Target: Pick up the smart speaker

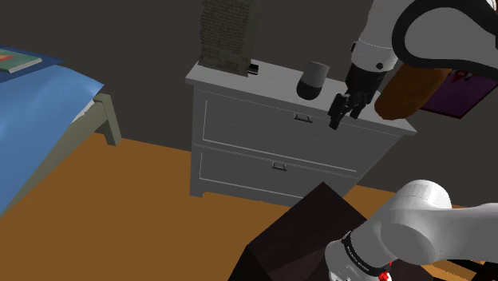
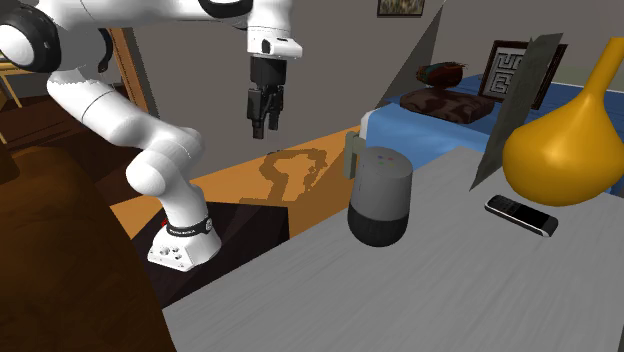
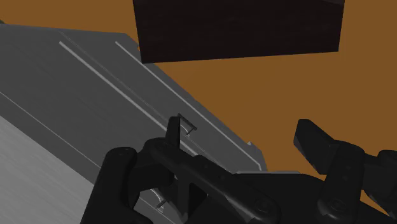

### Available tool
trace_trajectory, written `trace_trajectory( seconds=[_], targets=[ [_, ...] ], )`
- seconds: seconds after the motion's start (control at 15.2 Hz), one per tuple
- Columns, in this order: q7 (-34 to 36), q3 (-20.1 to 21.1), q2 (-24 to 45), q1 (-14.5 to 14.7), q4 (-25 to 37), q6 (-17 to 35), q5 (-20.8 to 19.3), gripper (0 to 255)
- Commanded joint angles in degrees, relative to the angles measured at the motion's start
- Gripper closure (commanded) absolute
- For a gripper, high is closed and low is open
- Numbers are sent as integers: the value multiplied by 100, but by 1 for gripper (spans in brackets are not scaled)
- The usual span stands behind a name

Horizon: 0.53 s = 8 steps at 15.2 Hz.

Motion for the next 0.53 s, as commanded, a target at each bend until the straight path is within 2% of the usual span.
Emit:
trace_trajectory(
  seconds=[0.0,0.46],
  targets=[
    [0,0,0,0,0,0,0,0],
    [-622,-712,1318,-213,1255,160,-143,0]
  ],
)
